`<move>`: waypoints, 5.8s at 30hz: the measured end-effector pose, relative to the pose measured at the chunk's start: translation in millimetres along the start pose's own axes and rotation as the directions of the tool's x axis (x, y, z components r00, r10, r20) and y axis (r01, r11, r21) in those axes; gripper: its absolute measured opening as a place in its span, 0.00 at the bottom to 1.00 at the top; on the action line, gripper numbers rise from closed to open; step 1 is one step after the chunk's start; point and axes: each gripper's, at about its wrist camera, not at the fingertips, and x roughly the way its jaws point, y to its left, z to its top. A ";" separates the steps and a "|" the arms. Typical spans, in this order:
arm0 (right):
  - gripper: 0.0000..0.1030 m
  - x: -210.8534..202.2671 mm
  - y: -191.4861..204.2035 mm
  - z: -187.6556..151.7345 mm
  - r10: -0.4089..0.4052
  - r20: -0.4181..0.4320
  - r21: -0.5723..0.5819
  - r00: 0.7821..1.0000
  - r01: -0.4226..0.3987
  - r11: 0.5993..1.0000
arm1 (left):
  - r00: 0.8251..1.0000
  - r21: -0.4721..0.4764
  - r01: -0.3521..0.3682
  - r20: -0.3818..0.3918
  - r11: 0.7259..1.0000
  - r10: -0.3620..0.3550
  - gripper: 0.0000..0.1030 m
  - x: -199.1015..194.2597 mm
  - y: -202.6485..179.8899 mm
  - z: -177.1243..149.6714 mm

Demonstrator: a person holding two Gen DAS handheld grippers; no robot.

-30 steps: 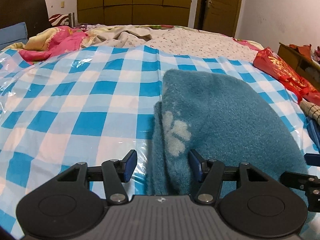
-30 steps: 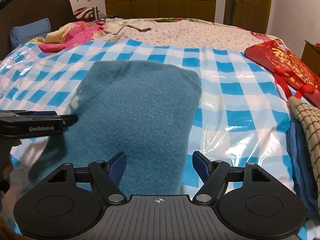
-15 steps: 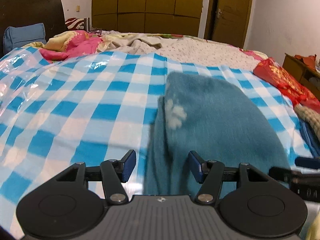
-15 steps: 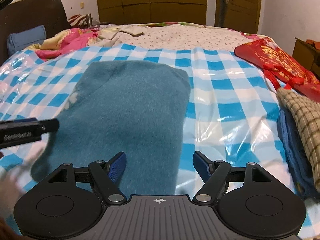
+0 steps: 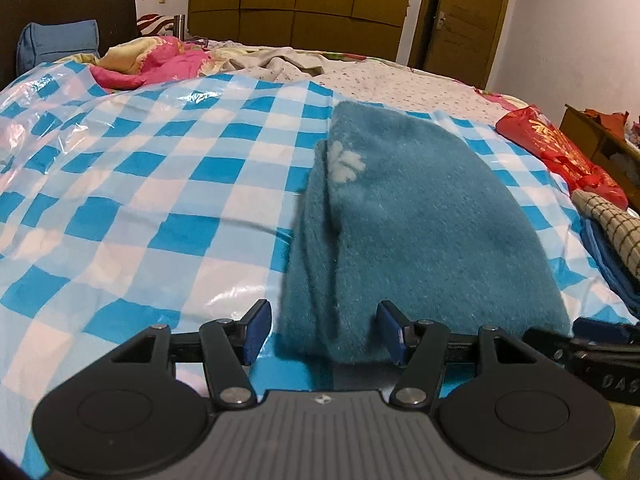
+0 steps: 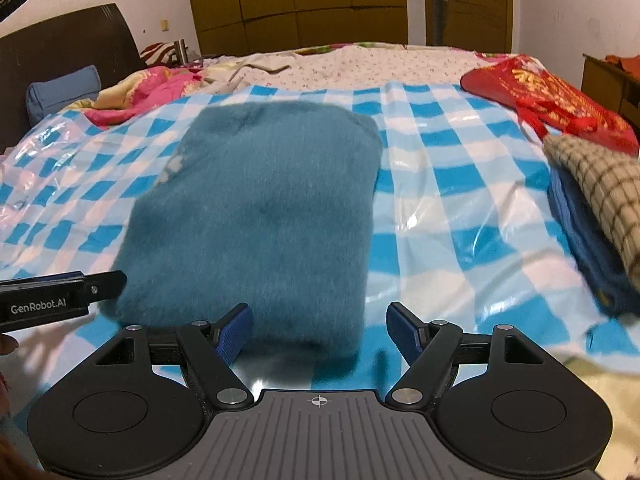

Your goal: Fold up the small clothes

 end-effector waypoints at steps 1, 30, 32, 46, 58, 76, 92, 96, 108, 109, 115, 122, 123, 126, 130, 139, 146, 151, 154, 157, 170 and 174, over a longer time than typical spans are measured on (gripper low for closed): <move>0.73 1.3 0.5 -2.4 0.000 -0.011 0.002 1.000 0.000 1.000 | 1.000 -0.001 -0.001 0.002 1.000 0.001 0.67 -2.1 -0.6 -0.2; 0.75 -10.2 33.7 -25.0 0.006 0.087 -0.181 0.996 0.010 0.984 | 0.996 -0.170 0.001 0.083 0.985 0.013 0.71 -27.4 33.9 -8.2; 0.75 -10.6 47.2 -22.3 -0.003 0.104 -0.263 0.995 0.031 0.964 | 0.998 -0.162 0.009 0.068 0.987 0.002 0.71 -27.6 34.5 -6.0; 0.28 26.8 150.3 -9.4 0.095 0.077 -0.679 0.992 -0.017 0.734 | 0.991 -0.121 0.127 -0.022 0.984 -0.131 0.70 -34.4 67.5 -4.5; 0.12 37.5 130.3 52.5 0.172 -0.120 -0.273 0.978 -0.199 0.941 | 0.926 0.059 0.366 -0.124 0.929 -0.357 0.70 -0.9 52.9 11.0; 0.51 49.1 149.6 30.9 0.334 -0.140 -0.653 0.932 -0.341 0.676 | 0.935 0.163 0.338 -0.174 0.927 -0.310 0.65 -14.3 74.8 16.3; 0.20 26.1 79.0 116.0 0.457 -0.046 0.009 0.888 -0.457 0.890 | 0.929 0.341 0.356 -0.026 0.870 -0.370 0.65 81.1 42.6 104.3; 0.19 19.8 81.8 122.5 0.451 -0.005 -0.009 0.892 -0.451 0.892 | 0.935 0.404 0.291 0.072 0.867 -0.348 0.60 83.2 37.9 127.4; 0.20 88.3 132.2 71.0 0.416 -0.170 -0.177 0.893 -0.443 0.879 | 0.990 0.164 0.141 -0.005 0.976 -0.143 0.54 112.0 112.0 91.0; 0.20 92.1 139.1 61.2 0.392 -0.170 -0.229 0.904 -0.423 0.877 | 0.989 0.130 0.141 0.022 0.982 -0.145 0.54 102.8 118.9 96.3; 0.20 85.0 150.3 47.0 0.358 -0.130 -0.362 0.925 -0.381 0.851 | 0.939 0.192 0.273 0.160 0.943 -0.305 0.54 61.9 76.1 136.8; 0.21 81.6 155.7 31.2 0.349 -0.093 -0.440 0.933 -0.353 0.826 | 0.977 0.383 0.205 -0.025 0.901 -0.212 0.64 131.7 1.9 124.0; 0.21 81.5 154.7 28.7 0.352 -0.090 -0.446 0.932 -0.354 0.822 | 0.974 0.347 0.222 -0.026 0.911 -0.227 0.68 133.6 8.7 121.0; 0.25 81.0 149.8 24.6 0.372 -0.104 -0.448 0.922 -0.377 0.811 | 0.965 0.209 0.263 -0.063 0.942 -0.256 0.71 132.7 31.5 125.3; 0.27 64.7 134.8 23.0 0.414 -0.073 -0.393 0.907 -0.408 0.824 | 0.977 0.223 0.212 -0.050 0.952 -0.206 0.71 115.1 26.5 119.8; 0.27 20.3 50.5 10.0 0.419 0.003 -0.132 0.908 -0.415 0.900 | 0.998 0.228 0.059 -0.025 0.972 -0.055 0.71 74.8 12.8 103.2; 0.25 19.5 18.2 7.8 0.365 -0.019 -0.026 0.931 -0.366 0.930 | 0.998 0.224 0.016 -0.057 0.974 -0.003 0.71 51.0 12.0 79.7; 0.25 30.7 17.3 4.8 0.319 -0.049 0.008 0.946 -0.319 0.948 | 0.997 0.228 0.008 -0.076 0.974 0.009 0.71 38.3 10.1 57.4; 0.25 28.2 19.4 0.3 0.304 -0.047 -0.005 0.952 -0.304 0.953 | 0.997 0.211 0.010 -0.081 0.977 0.008 0.71 31.9 11.7 48.0; 0.25 25.8 19.1 -2.6 0.289 -0.045 -0.010 0.956 -0.290 0.957 | 0.996 0.175 0.013 -0.085 0.984 0.002 0.71 27.1 13.4 43.9; 0.32 21.3 12.6 -9.3 0.229 -0.057 0.023 0.972 -0.228 0.973 | 0.991 0.046 0.026 -0.133 0.999 -0.020 0.74 5.2 12.9 27.1; 0.32 18.6 12.6 -9.9 0.223 -0.049 0.019 0.974 -0.222 0.975 | 0.985 0.042 0.043 -0.170 0.998 -0.035 0.76 -3.4 7.3 10.1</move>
